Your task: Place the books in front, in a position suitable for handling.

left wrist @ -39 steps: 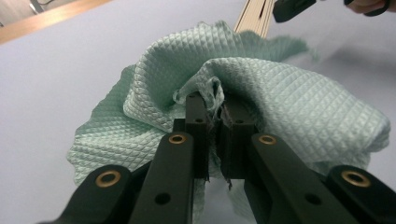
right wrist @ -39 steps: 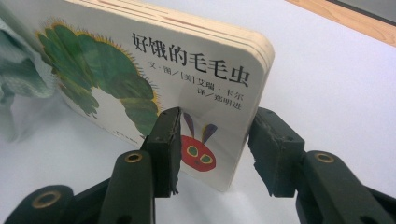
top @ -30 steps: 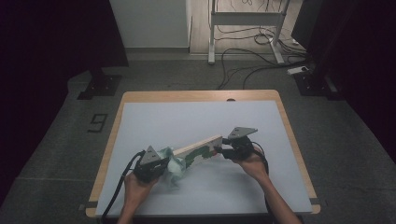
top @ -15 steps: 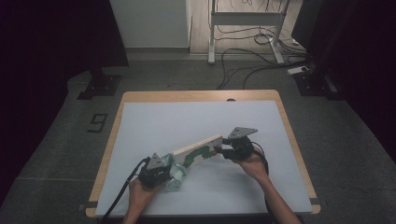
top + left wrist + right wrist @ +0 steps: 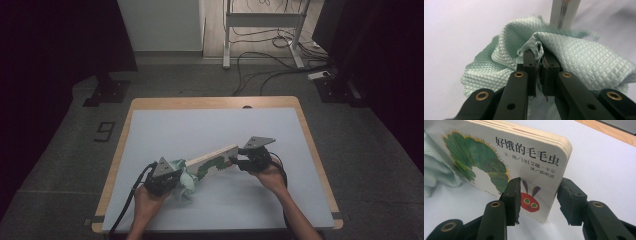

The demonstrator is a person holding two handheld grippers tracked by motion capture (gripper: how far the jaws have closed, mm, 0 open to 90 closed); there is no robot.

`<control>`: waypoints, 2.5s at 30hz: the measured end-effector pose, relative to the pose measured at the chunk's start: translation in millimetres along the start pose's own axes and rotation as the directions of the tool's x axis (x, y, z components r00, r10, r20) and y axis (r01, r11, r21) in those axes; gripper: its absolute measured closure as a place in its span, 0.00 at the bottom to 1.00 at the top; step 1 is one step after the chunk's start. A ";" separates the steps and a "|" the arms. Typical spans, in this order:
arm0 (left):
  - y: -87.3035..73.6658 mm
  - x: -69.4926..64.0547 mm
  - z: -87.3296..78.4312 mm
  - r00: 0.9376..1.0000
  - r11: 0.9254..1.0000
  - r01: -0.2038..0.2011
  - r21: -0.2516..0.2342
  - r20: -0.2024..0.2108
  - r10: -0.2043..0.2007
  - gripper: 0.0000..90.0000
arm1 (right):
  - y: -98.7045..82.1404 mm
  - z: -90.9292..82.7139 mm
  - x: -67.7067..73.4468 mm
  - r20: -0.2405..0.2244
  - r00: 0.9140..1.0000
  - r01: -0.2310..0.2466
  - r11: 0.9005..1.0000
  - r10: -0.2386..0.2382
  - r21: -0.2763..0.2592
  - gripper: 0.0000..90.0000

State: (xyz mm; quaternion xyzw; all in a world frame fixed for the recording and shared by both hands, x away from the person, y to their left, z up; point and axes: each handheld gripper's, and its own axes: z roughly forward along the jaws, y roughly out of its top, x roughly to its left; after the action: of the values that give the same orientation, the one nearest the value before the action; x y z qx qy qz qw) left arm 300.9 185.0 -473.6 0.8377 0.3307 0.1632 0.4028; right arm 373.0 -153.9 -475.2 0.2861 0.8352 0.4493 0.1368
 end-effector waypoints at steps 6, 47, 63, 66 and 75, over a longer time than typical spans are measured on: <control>16.5 1.5 -15.3 1.000 0.999 -0.009 -0.040 -0.004 0.009 0.93 | 0.2 0.1 0.0 0.000 1.000 0.000 1.000 0.000 0.001 0.59; 7.9 97.7 -50.1 0.958 0.990 0.137 -0.007 -0.254 -0.135 0.92 | -1.4 -0.4 -1.2 -0.012 1.000 -0.015 1.000 0.014 -0.011 0.59; -29.8 106.7 15.9 0.956 0.969 0.230 0.088 -0.207 -0.208 0.88 | -2.3 -1.0 -1.7 -0.018 1.000 -0.018 1.000 0.018 -0.016 0.59; -33.8 107.7 24.1 0.956 0.966 0.235 0.108 -0.203 -0.210 0.86 | -2.4 -1.3 -1.5 -0.018 1.000 -0.017 1.000 0.017 -0.016 0.59; -27.7 104.5 5.7 0.948 0.968 0.240 0.066 -0.231 -0.219 0.52 | -2.5 -0.9 -1.5 -0.017 1.000 -0.018 1.000 0.018 -0.019 0.59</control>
State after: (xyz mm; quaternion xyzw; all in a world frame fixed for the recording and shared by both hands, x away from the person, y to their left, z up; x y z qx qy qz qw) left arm 368.4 266.1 -498.1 0.7878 0.4762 0.1920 0.3400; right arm 372.8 -156.5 -476.8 0.2885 0.8293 0.4609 0.1284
